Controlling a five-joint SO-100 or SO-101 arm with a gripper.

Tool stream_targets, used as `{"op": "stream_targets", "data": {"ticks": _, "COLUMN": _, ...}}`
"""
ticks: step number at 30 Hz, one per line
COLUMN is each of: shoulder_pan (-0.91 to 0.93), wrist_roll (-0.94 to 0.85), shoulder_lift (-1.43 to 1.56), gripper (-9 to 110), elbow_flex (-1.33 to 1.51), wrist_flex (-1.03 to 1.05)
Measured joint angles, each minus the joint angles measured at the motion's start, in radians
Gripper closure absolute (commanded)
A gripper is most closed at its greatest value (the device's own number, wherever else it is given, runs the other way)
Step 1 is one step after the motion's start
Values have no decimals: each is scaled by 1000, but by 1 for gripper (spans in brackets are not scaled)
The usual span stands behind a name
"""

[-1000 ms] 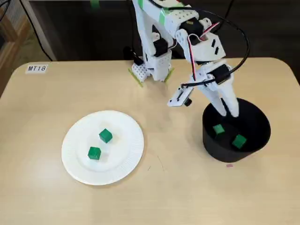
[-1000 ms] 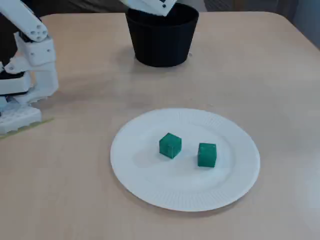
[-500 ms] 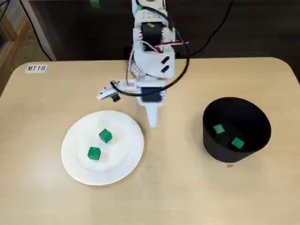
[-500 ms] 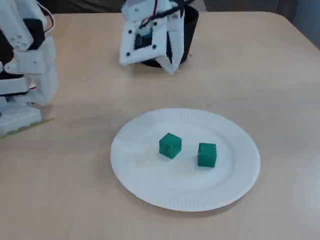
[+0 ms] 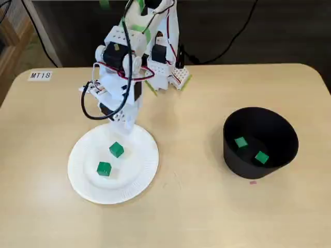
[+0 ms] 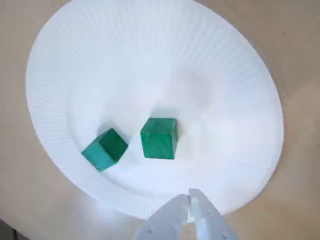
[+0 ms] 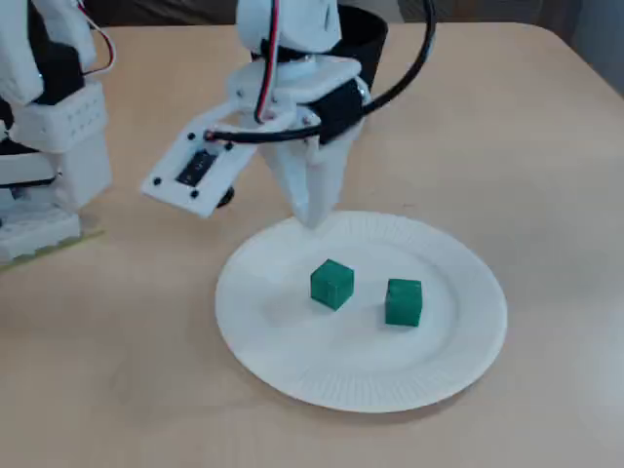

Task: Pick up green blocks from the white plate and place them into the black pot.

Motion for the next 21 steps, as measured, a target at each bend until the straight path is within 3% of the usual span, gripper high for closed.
{"op": "stream_targets", "data": {"ticks": 2, "shoulder_pan": 0, "wrist_roll": -20, "shoulder_lift": -15, "gripper": 75, "elbow_flex": -26, "wrist_flex": 12}}
{"op": "stream_targets", "data": {"ticks": 6, "shoulder_pan": -5, "wrist_roll": -43, "shoulder_lift": -78, "gripper": 72, "elbow_flex": -81, "wrist_flex": 80}}
{"op": "stream_targets", "data": {"ticks": 21, "shoulder_pan": 15, "wrist_roll": -89, "shoulder_lift": -229, "gripper": 76, "elbow_flex": -170, "wrist_flex": 129}}
